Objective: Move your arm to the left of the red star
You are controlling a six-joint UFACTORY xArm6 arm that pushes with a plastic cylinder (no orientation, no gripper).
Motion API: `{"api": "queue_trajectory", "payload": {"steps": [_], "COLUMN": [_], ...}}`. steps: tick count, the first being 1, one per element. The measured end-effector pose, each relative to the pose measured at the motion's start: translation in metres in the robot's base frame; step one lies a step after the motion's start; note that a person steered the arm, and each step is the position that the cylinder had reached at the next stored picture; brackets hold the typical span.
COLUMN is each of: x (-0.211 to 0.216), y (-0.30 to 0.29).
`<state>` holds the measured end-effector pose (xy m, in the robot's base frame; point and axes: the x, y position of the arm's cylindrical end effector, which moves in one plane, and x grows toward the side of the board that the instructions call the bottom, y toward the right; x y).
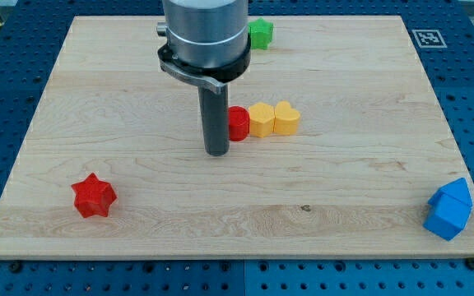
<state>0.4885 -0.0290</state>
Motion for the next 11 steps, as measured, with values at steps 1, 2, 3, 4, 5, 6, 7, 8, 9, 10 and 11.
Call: {"api": "queue_trajectory", "payload": {"steps": [1,2,3,4,5,6,7,8,9,10,11], "x": [-0.001,-0.006,-0.011,-0.021,-0.018,-0.013,-0.014,0.0,0.058,0.104,0.103], "y": [0.016,0.019,0.019,0.019,0.01,-0.056,-0.142,-0.216,-0.244,-0.226,-0.156]}}
